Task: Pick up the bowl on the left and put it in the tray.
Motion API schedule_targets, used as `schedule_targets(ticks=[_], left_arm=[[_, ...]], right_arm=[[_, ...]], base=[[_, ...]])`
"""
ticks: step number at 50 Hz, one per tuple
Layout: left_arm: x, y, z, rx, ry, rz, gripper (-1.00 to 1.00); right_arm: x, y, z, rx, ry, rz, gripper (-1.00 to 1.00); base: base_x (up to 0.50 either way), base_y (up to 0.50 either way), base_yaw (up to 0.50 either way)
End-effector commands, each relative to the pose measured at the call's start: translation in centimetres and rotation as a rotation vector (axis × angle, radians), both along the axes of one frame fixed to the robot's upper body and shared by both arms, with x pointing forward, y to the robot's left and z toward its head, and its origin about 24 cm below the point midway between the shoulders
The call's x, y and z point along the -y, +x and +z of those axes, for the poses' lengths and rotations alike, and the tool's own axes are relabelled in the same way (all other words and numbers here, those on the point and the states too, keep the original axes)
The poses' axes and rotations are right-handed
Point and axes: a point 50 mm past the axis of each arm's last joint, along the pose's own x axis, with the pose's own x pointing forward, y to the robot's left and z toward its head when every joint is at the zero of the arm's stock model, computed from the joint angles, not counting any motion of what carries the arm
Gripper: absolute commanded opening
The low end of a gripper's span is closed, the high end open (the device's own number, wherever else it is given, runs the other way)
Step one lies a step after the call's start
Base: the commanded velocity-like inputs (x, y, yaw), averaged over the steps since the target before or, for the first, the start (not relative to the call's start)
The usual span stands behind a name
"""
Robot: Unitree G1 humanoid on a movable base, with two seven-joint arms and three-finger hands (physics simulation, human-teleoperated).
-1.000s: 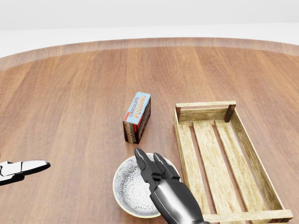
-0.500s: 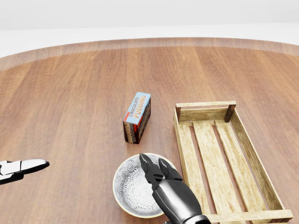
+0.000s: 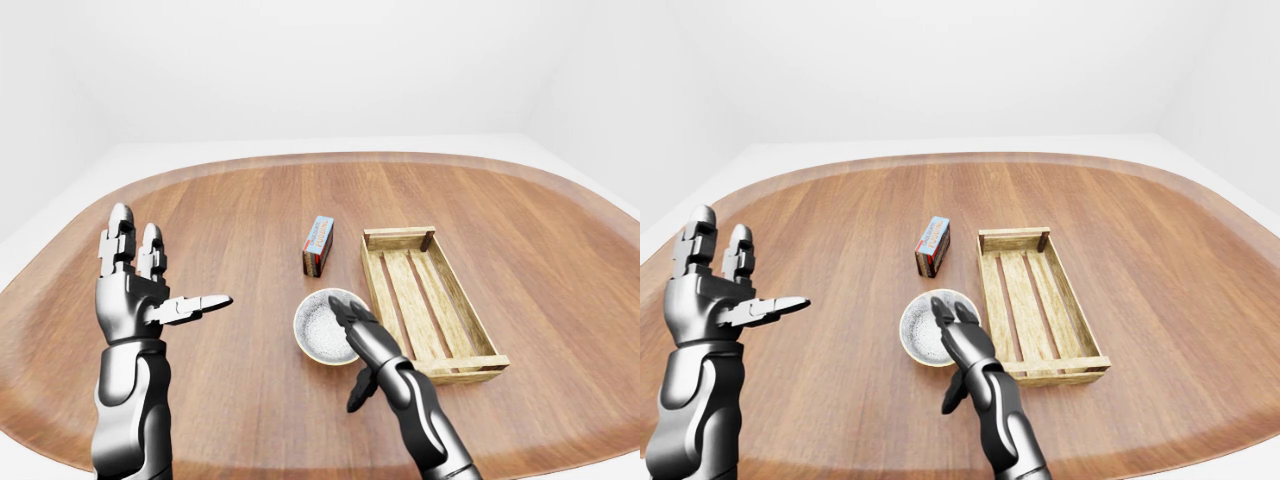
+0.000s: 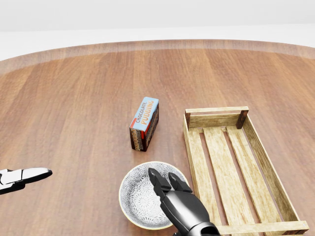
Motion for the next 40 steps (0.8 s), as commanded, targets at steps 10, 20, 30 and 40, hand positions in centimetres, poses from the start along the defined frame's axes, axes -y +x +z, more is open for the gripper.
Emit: schedule_targets(ticks=[10,20,30,40], left_arm=[[0.15,0.05,-0.18,-0.008,0.002,-0.003,1.00],[0.25,-0.06,-0.21,-0.011,0.013,-0.005,1.00],[0.22,-0.04,-0.16,-0.009,0.012,-0.004,1.00],[0.06,-0.02,-0.14,-0.007,0.007,-0.001,1.00]], right_arm=[[-0.35,0.53,-0.82,-0.049,-0.038,0.024,1.00],[-0.65,0.71,-0.85,-0.053,-0.061,0.040,1.00],[-0.79,0.88,-1.09,-0.064,-0.076,0.047,1.00],[-0.71,0.91,-1.55,-0.082,-0.085,0.045,1.00]], base=[[0.00,0.00,0.00],[0.00,0.00,0.00],[0.00,0.00,0.00],[0.00,0.00,0.00]])
